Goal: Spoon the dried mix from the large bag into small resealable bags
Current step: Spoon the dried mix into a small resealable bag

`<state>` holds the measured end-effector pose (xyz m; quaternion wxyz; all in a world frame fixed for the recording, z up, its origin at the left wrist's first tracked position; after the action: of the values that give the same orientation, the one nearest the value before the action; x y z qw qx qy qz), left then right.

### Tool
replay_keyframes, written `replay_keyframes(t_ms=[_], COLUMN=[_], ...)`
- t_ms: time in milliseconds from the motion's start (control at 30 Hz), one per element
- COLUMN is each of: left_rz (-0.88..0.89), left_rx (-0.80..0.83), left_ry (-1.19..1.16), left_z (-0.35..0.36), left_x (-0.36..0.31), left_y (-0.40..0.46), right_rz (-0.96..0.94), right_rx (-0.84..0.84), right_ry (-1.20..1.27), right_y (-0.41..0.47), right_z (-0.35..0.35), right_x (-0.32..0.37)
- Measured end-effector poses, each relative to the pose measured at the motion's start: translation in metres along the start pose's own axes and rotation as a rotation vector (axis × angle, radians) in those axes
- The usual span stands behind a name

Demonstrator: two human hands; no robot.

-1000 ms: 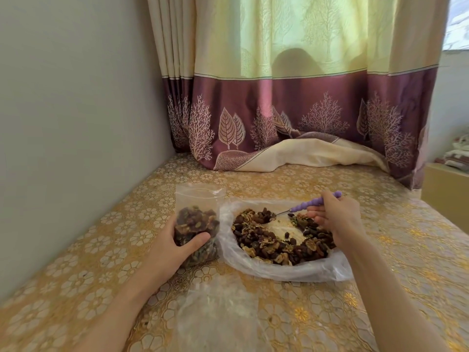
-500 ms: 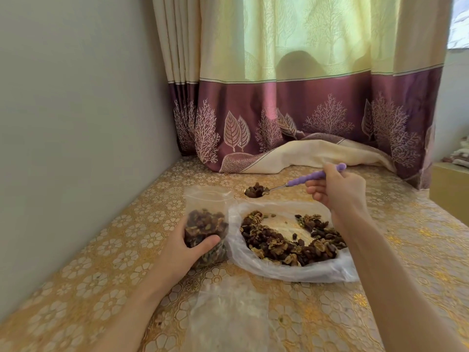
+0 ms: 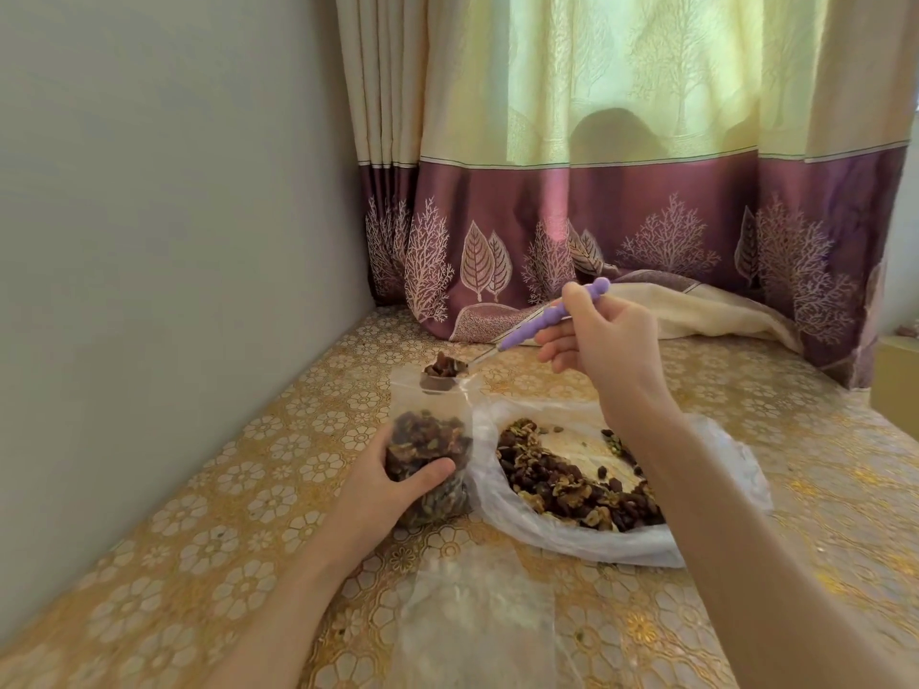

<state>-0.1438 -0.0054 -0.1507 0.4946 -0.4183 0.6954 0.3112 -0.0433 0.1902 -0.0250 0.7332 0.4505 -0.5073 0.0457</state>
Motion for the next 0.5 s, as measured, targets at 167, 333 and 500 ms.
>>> replay_keyframes(t_ms=[167,333,500], left_rz=[0.006,0.012,0.012], left_rx=[-0.003,-0.006,-0.01], left_ry=[-0.007,-0.003,0.005], left_z=[0.0,0.001,0.002], left_x=[-0.001,-0.002,-0.003], left_y=[0.0,0.0,-0.001], right_rz=[-0.115,-0.047,0.055], right_rx=[0.135,0.163,-0.07], right_ry=[0.019,0.173,0.218], right_y=[-0.009,-0.019,-0.031], right_z=[0.011,-0.004,-0.057], right_x=[0.01,0.008,-0.006])
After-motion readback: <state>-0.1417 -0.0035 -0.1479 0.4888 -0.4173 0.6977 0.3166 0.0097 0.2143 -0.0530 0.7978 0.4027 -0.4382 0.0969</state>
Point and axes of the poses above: each hand's wrist, its own y-axis towards the middle knuckle, its own z-axis out of the palm, x = y × z, the point moved 7 cm from there along y, towards the middle knuckle, and after that the axes turned 13 degrees about -z, right-handed, at the moved point
